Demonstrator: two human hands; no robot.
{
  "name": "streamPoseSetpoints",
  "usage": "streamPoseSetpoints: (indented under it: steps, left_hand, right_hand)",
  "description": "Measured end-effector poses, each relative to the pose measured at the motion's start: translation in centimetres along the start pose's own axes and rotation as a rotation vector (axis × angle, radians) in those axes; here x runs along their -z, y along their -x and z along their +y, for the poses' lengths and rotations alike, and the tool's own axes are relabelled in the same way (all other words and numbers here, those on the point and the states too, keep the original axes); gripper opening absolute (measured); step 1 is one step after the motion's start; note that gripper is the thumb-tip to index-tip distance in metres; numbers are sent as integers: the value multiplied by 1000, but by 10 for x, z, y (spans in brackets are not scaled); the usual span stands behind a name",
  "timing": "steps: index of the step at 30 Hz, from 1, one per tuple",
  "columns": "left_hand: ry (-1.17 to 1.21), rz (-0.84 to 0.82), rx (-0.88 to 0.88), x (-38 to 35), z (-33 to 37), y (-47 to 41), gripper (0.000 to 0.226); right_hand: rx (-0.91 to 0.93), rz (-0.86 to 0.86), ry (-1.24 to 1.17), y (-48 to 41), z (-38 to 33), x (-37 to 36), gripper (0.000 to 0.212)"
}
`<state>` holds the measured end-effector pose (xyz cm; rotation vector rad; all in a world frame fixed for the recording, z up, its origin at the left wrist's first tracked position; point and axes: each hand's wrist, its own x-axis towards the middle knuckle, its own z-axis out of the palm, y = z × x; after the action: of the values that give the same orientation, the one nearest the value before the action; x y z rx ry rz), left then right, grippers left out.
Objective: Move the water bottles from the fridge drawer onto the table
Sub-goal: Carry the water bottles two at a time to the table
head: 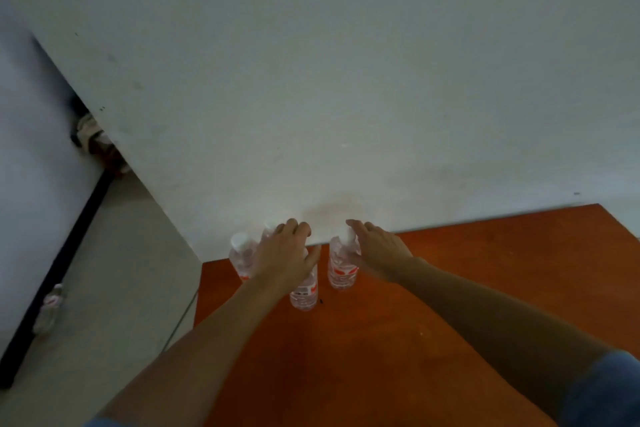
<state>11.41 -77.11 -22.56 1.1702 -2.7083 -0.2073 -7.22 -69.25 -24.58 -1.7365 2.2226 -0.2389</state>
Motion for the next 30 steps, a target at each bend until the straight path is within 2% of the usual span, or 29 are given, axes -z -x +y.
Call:
streamPoseSetpoints:
  steps: [2,5,10,15,19,25,30]
  left_hand:
    - [-9,27,-55,9,12,-6,37]
    - [-2,32,-172,17,42,-9,31]
    - [-12,-57,-367,8,128,1,29]
    - [-87,-116,-590,-6,252,29,26]
    - [-69,-169,-705,-21,366,71,24]
    - [-30,-213,-979,-44,541,149,21]
    - [-12,-224,-1181,-58,669,193,20]
  right_hand:
    - [-37,4,22,13,12,6,65]
    - [-96,3,91,44,43,19,53]
    - [-232,54,142,129,109,46,39]
    - [-387,138,151,258,178,66,40]
    - [-527,187,158,385,228,77,41]
    - [-781,313,160,578,290,89,39]
    - [-997,391,136,699,336,100,44]
